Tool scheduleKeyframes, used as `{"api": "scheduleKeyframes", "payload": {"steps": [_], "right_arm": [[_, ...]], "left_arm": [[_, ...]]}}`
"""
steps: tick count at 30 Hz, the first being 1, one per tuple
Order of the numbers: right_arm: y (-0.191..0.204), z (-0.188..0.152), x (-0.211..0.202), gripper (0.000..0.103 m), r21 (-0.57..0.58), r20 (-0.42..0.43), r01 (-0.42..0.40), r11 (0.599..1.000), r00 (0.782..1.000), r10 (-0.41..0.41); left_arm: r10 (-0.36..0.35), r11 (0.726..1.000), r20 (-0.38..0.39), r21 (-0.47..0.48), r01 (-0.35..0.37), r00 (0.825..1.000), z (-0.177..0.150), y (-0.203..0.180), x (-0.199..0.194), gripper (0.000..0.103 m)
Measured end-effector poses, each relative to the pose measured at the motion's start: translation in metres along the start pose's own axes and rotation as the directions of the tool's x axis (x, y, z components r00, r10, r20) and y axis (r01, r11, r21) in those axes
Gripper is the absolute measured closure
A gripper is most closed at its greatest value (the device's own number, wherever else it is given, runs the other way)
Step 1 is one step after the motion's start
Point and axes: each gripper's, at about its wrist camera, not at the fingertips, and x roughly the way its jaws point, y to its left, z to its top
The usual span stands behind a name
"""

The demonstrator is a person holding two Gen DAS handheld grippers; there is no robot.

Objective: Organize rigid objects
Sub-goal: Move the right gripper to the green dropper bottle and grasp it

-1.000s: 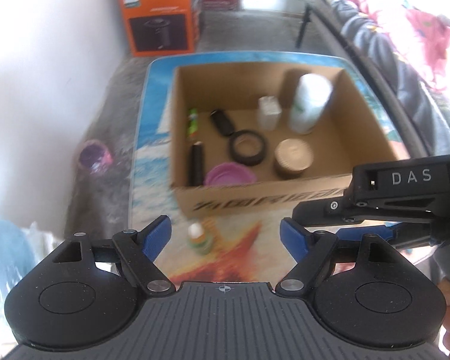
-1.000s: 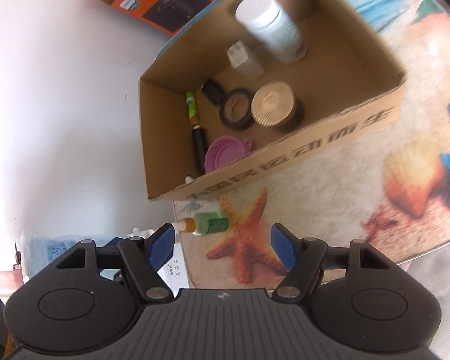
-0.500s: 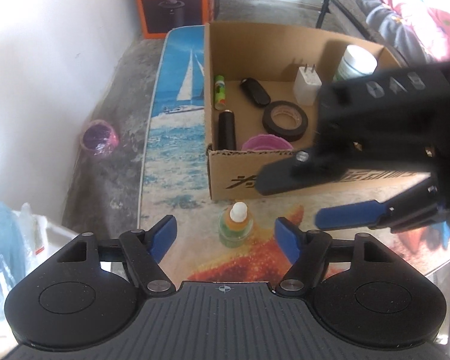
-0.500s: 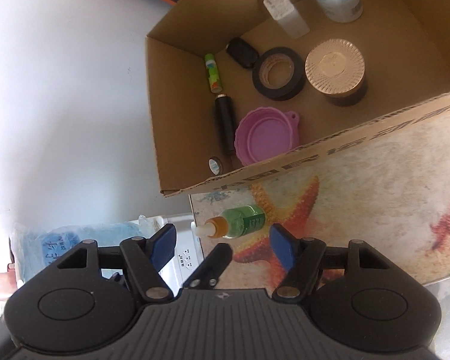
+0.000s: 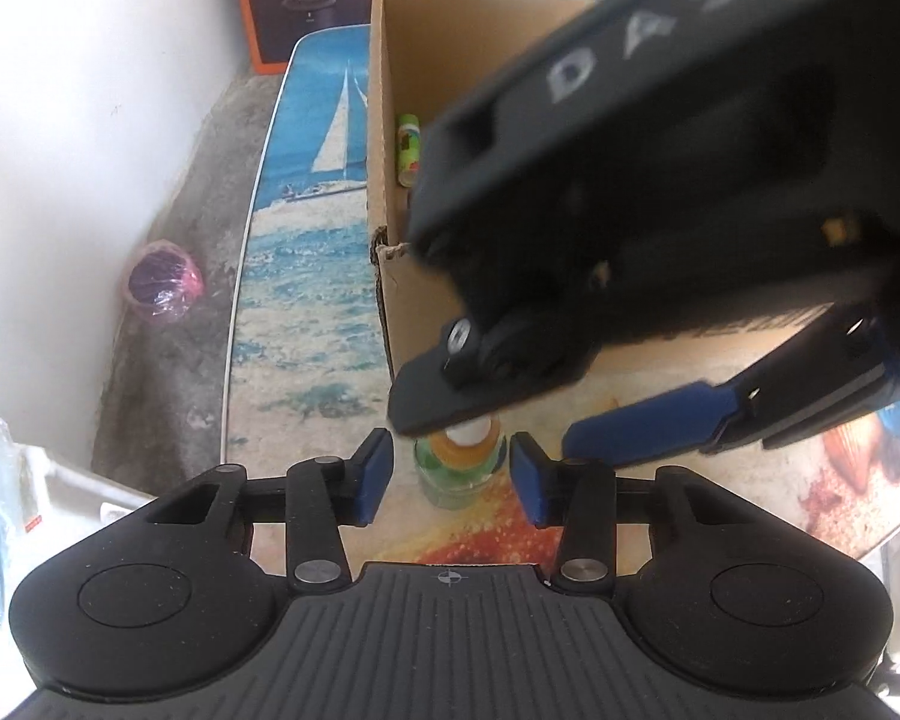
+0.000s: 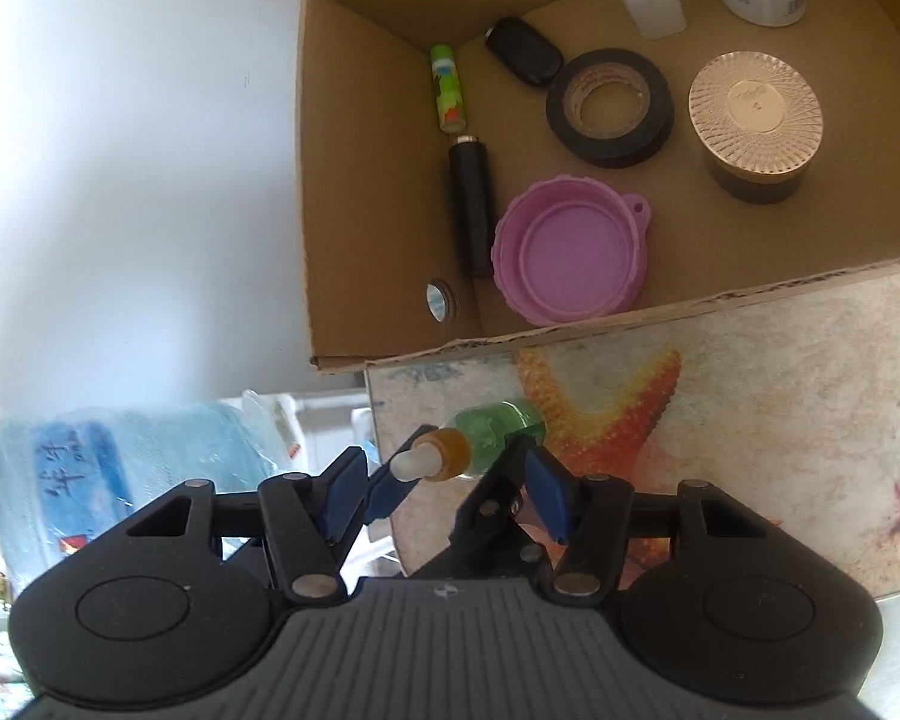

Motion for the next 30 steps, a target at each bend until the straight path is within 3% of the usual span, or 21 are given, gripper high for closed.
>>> {"api": "scheduleKeyframes", "payload": {"steps": [5, 30], "right_arm": [[-0.002, 0.001, 0.007, 0.047, -0.024, 0.004, 0.027, 0.999, 1.000, -0.027], [0.000, -0.001, 0.004, 0.051, -0.064, 0.020, 0.044, 0.997, 0.999, -0.043]], "left_arm": [[-0.003, 1.000, 0.008, -0.016, 0.003, 1.000, 0.002, -0.002, 0.004, 0.070], [0.005, 1.000, 0.030, -0.024, -0.004, 1.000, -0.001, -0.007, -0.011, 0.071]]}}
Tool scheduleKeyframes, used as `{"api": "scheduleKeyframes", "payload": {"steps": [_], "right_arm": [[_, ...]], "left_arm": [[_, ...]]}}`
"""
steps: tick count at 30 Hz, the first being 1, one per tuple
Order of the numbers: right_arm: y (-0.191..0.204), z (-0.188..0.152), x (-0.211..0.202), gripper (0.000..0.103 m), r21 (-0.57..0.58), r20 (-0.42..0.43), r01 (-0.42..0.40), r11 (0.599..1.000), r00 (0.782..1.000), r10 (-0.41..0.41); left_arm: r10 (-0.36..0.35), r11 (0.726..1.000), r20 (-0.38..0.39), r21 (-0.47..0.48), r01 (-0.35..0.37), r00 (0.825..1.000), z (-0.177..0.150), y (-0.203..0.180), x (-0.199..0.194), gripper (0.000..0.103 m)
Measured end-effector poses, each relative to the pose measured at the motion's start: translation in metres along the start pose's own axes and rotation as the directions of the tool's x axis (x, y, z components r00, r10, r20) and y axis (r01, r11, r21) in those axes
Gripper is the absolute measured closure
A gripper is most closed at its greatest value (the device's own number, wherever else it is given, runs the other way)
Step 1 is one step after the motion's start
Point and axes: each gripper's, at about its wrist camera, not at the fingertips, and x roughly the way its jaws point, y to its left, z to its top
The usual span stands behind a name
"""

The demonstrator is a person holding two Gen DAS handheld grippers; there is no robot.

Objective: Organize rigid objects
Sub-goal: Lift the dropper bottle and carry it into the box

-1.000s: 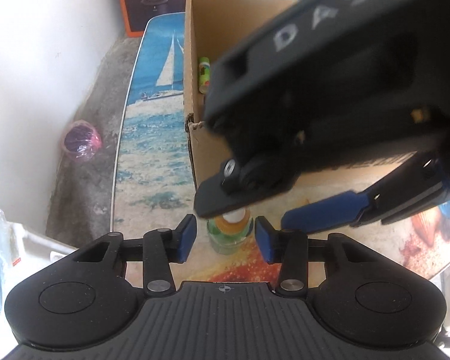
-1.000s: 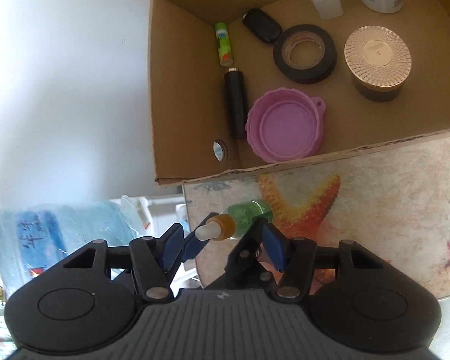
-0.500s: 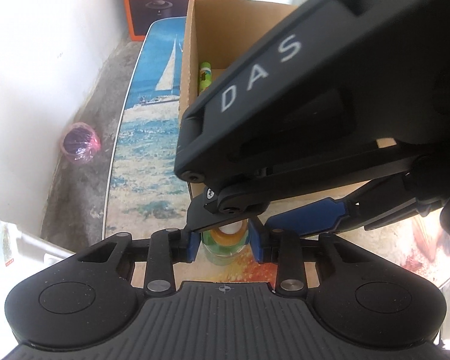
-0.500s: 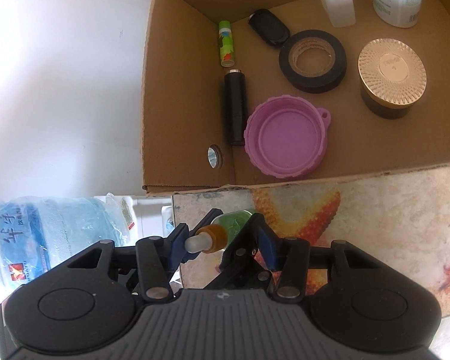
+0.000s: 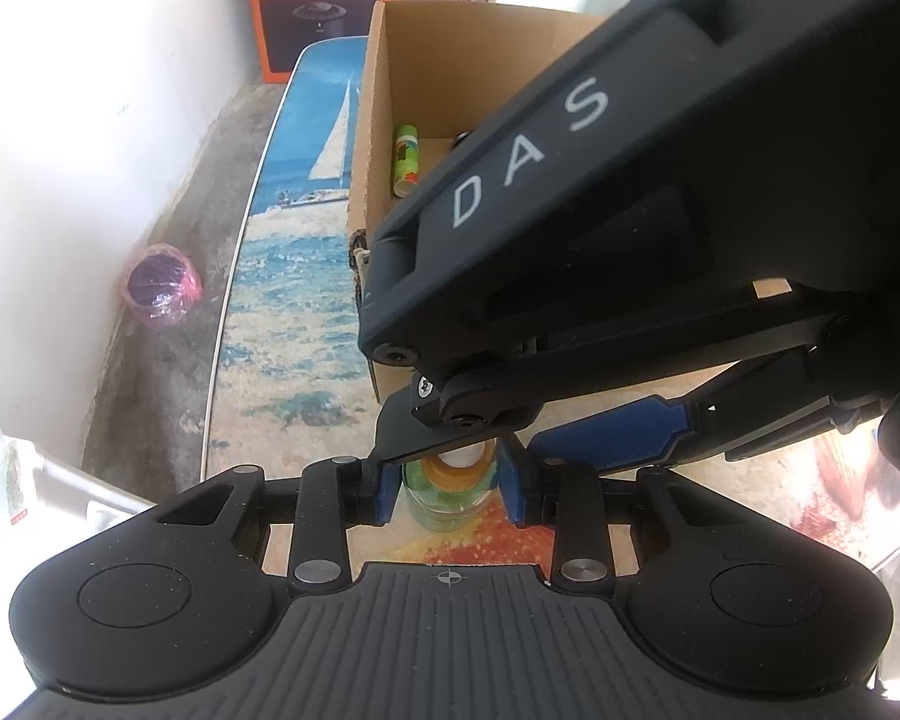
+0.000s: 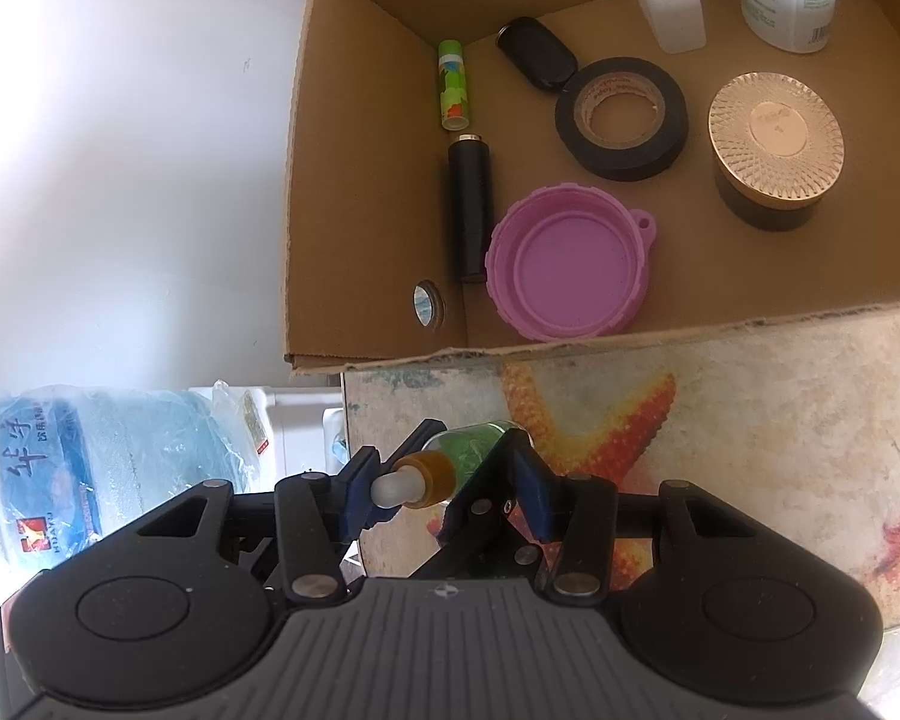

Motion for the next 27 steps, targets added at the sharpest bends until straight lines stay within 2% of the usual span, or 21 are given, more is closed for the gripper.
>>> {"api": "scheduleKeyframes", "payload": {"steps": [7, 15, 21, 27], "right_arm": [[0.003, -0.014, -0.026, 0.051, -0.007, -0.003, -0.031, 1.000, 1.000, 0.031], [0.007, -0.031, -0.091, 0.051, -0.031, 0.049, -0.075, 0.997, 0.996, 0.076], [-0.004, -0.019, -0.144, 0.051, -0.025, 0.141, -0.097, 0.995, 0.985, 0.099], [-0.031, 0.007, -0.179, 0.051, -0.005, 0.238, -0.086, 0.996, 0.968, 0.085]], "left_arm": [[0.005, 1.000, 0.008, 0.022, -0.005, 1.000, 0.001, -0.011, -0.028, 0.071], [0.000, 0.999, 0.038, 0.045, -0.002, 0.999, 0.016, -0.043, -0.084, 0.071], [-0.032, 0.995, 0.101, 0.094, 0.022, 0.994, 0.047, -0.078, -0.105, 0.071], [-0.093, 0.987, 0.129, 0.139, 0.074, 0.987, 0.086, -0.120, -0.094, 0.071]]}}
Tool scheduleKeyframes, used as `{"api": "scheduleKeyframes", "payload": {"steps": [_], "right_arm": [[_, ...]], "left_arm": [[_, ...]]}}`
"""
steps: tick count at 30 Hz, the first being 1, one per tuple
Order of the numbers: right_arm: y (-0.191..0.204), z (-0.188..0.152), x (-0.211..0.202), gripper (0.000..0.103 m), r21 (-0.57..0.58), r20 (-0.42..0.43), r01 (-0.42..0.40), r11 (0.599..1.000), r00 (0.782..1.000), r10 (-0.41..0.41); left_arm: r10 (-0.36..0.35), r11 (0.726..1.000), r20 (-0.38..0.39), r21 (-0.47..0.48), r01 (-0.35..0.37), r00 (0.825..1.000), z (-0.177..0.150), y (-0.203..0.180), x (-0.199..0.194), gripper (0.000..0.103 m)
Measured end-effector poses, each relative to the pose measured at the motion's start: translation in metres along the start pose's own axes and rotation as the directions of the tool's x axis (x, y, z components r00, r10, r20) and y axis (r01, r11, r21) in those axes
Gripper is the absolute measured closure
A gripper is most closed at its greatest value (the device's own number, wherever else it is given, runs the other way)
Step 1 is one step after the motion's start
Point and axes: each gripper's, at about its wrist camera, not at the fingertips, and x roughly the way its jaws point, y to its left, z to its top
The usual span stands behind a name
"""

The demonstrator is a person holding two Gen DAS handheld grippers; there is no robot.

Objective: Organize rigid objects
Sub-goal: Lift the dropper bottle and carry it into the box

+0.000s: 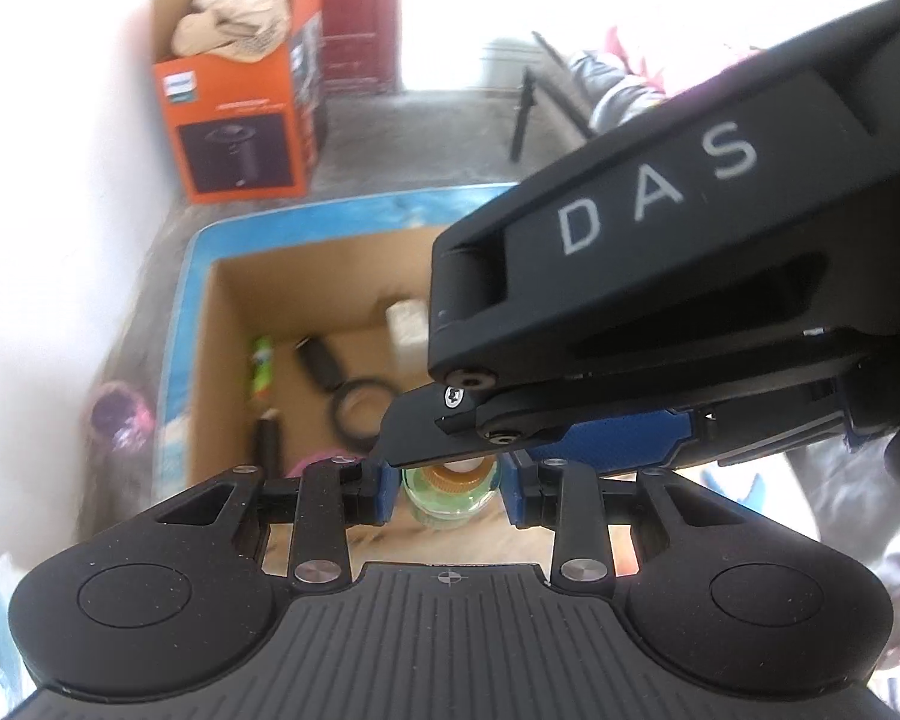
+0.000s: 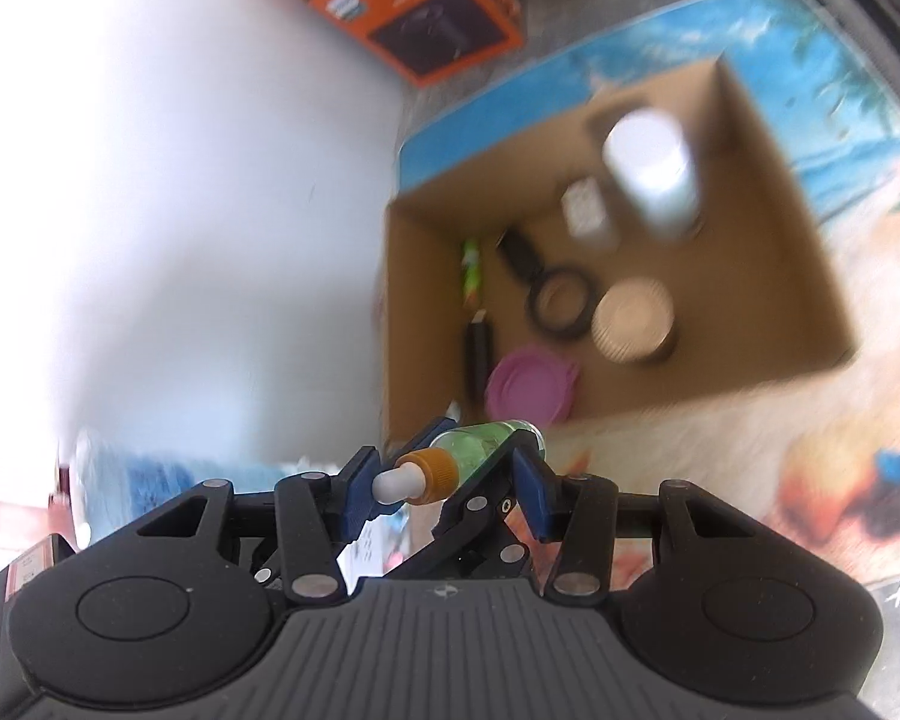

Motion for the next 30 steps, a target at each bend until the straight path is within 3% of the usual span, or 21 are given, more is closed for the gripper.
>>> {"api": "scheduleKeyframes", "payload": {"steps": [8, 16, 30], "right_arm": [[-0.057, 0.043, 0.006, 0.051, 0.052, 0.029, 0.046, 0.998, 0.998, -0.048], [-0.099, 0.069, 0.032, 0.051, 0.075, -0.014, 0.066, 0.995, 0.998, -0.065], [-0.125, 0.093, 0.061, 0.052, 0.063, -0.075, 0.105, 0.992, 0.992, -0.100]], "left_arm": [[-0.067, 0.998, -0.047, 0.019, 0.068, 0.997, 0.034, -0.041, 0.067, 0.071], [-0.085, 0.996, -0.124, -0.003, 0.085, 0.989, 0.036, -0.036, 0.126, 0.071], [-0.101, 0.994, -0.202, -0.071, 0.088, 0.974, 0.030, -0.044, 0.153, 0.068]]}}
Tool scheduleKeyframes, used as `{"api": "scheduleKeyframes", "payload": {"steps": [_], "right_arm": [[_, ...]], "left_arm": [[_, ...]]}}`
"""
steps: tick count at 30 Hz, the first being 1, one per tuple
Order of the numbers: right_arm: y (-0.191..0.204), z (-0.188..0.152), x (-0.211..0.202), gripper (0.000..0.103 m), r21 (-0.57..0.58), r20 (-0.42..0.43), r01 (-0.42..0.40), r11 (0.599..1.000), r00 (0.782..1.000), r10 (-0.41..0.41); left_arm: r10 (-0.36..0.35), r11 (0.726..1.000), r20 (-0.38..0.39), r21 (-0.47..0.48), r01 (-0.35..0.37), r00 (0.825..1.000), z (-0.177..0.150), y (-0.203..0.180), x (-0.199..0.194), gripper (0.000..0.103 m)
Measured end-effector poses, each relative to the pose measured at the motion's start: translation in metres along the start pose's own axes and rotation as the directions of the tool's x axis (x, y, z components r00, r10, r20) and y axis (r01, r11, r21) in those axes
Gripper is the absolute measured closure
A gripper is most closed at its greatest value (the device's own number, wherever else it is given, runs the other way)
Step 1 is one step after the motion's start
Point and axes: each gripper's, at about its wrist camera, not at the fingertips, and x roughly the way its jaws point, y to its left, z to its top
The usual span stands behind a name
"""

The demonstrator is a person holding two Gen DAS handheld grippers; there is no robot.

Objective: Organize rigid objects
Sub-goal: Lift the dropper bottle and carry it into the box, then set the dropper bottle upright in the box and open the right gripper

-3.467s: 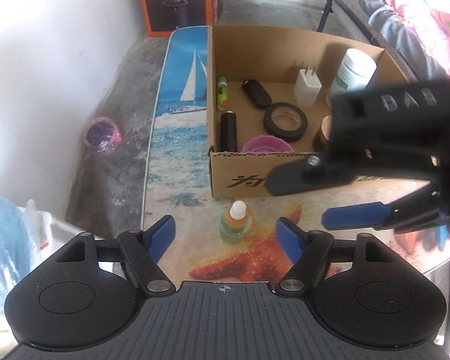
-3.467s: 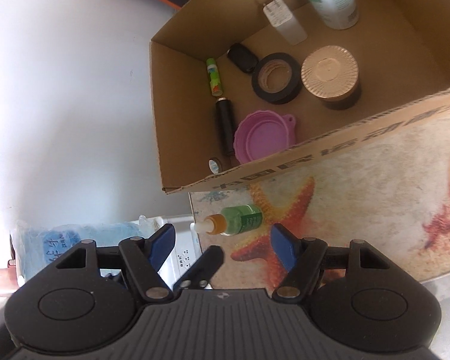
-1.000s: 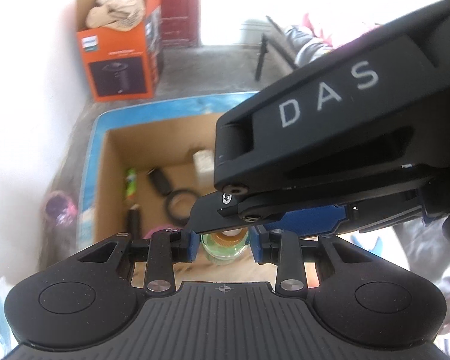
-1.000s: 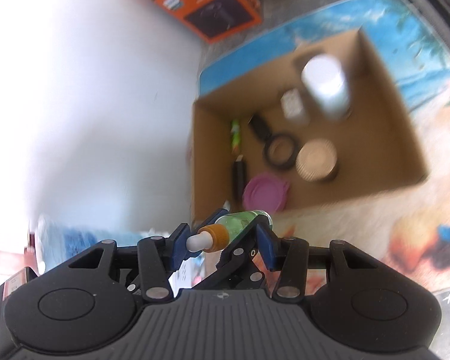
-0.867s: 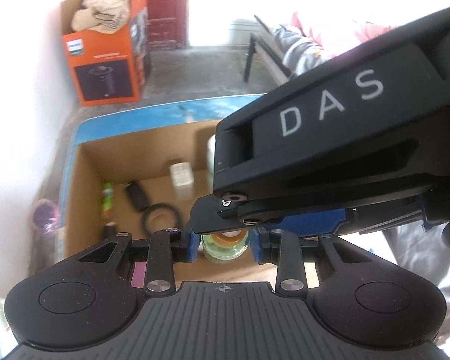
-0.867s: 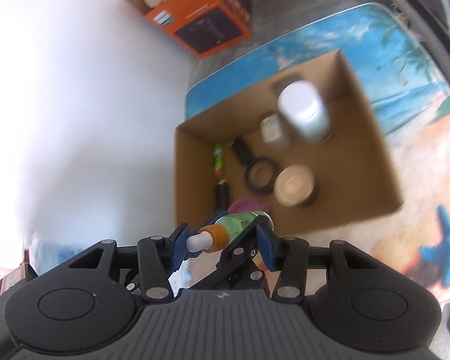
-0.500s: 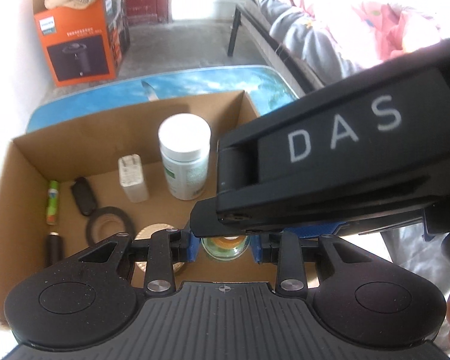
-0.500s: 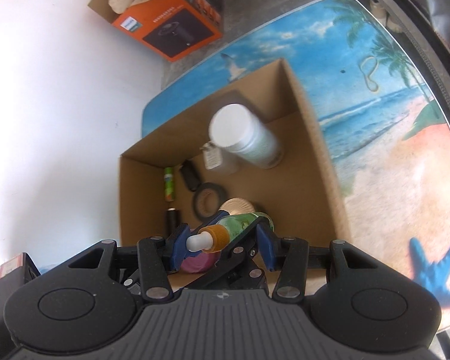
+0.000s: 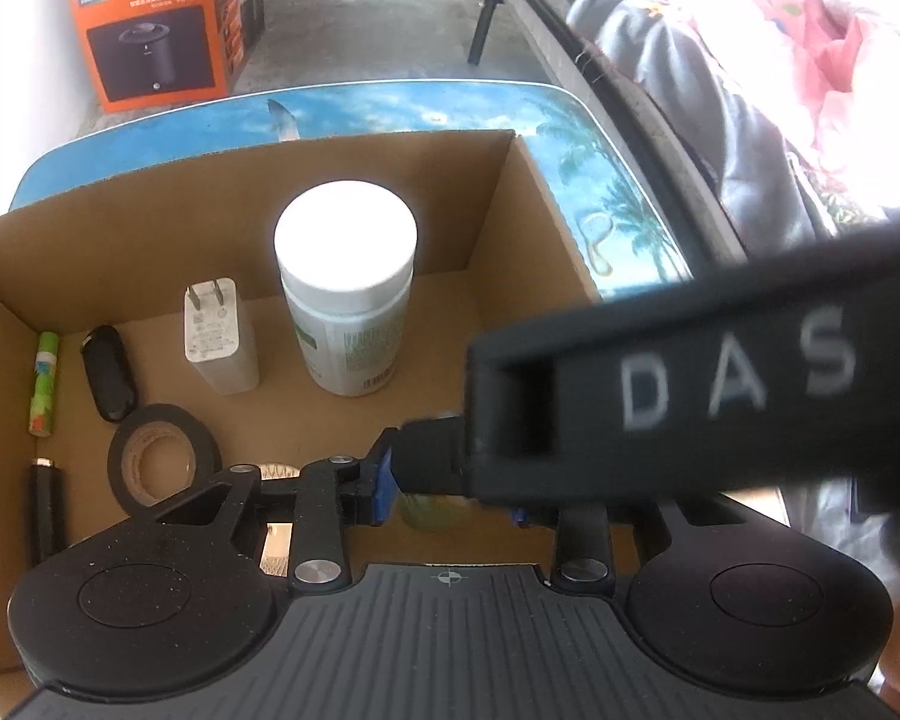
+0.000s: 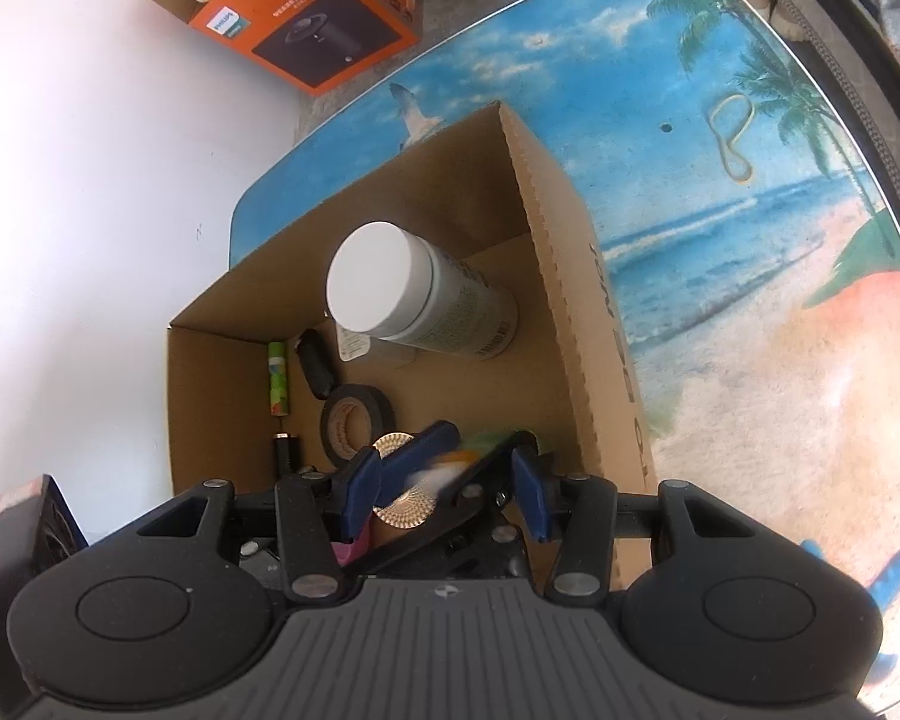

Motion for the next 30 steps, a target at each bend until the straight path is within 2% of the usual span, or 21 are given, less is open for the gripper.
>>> {"api": "scheduleKeyframes", "payload": {"steps": [8, 17, 23, 26, 28, 30], "right_arm": [[0.002, 0.000, 0.001, 0.052, -0.004, 0.003, 0.009, 1.000, 1.000, -0.009], [0.004, -0.005, -0.016, 0.052, 0.013, 0.059, 0.011, 1.000, 0.998, -0.012], [0.010, -0.020, -0.030, 0.051, 0.017, 0.097, 0.013, 1.000, 0.995, -0.015], [0.016, -0.032, -0.040, 0.047, 0.012, 0.131, 0.016, 1.000, 0.991, -0.017], [0.019, -0.041, -0.047, 0.039, 0.012, 0.161, 0.023, 1.000, 0.987, -0.024], [0.022, -0.051, -0.055, 0.039, 0.013, 0.187, 0.027, 1.000, 0.982, -0.029]], "left_arm": [[0.004, 1.000, -0.003, 0.002, -0.004, 1.000, -0.001, 0.004, 0.001, 0.068], [-0.001, 1.000, 0.000, 0.005, 0.001, 1.000, 0.001, 0.014, 0.001, 0.067], [-0.009, 1.000, 0.001, -0.007, 0.009, 1.000, -0.008, 0.017, -0.020, 0.057], [-0.005, 1.000, 0.017, -0.012, 0.005, 1.000, -0.014, 0.020, -0.036, 0.050], [-0.001, 1.000, 0.024, -0.018, 0.002, 1.000, -0.017, 0.023, -0.046, 0.045], [0.006, 1.000, 0.034, -0.023, -0.005, 0.999, -0.022, 0.026, -0.059, 0.035]]}}
